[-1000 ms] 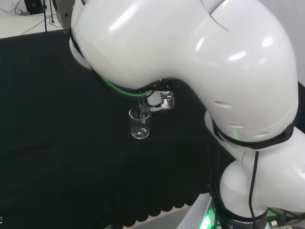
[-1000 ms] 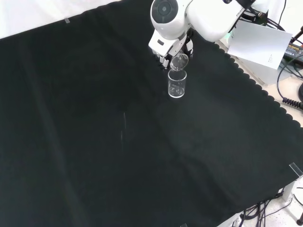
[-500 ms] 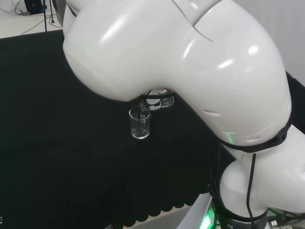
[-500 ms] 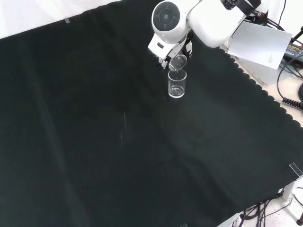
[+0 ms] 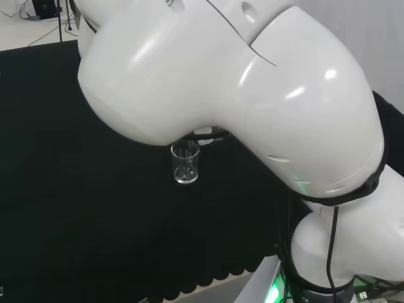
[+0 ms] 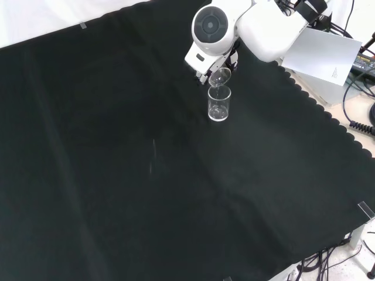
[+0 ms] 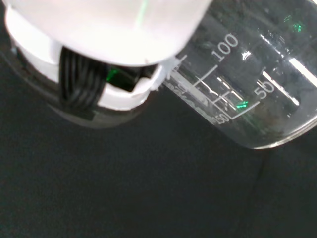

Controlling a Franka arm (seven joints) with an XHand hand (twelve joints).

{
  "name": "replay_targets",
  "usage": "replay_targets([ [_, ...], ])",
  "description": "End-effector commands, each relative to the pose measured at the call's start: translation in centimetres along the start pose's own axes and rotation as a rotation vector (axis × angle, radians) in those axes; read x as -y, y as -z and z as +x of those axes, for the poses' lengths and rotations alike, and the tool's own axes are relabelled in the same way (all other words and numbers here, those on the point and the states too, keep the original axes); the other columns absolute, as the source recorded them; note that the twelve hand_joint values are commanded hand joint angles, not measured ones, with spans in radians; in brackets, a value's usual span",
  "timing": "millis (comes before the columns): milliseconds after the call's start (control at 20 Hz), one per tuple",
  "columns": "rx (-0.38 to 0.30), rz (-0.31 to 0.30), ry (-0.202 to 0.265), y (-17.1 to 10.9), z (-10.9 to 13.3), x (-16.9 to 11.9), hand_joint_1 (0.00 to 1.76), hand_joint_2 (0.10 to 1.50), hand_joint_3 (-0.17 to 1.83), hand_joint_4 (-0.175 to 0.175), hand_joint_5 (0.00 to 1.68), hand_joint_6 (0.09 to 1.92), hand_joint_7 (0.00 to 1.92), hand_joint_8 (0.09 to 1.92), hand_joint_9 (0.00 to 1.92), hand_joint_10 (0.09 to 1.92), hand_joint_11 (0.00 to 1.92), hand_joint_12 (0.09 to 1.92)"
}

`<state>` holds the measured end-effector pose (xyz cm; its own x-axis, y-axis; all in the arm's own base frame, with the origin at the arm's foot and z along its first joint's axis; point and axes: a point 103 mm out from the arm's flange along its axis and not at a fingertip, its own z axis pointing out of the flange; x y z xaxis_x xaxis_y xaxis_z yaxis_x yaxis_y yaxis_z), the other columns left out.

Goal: Pour the water from the handheld beaker into the one on the table.

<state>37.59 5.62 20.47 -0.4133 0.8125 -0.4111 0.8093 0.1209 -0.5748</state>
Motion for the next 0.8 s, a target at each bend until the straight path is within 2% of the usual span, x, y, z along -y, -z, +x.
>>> replay_targets([
  [50, 0.009, 0.008, -0.002, 0.03, 0.06, 0.08, 1.33, 0.58, 0.65, -0.175, 1.54, 0.11, 1.62, 0.09, 1.82, 0.09, 1.48, 0.56],
  [800, 0.013, 0.013, -0.006, 0.12, 0.36, 0.05, 1.33, 0.59, 0.64, -0.175, 1.54, 0.11, 1.62, 0.09, 1.82, 0.09, 1.48, 0.55],
])
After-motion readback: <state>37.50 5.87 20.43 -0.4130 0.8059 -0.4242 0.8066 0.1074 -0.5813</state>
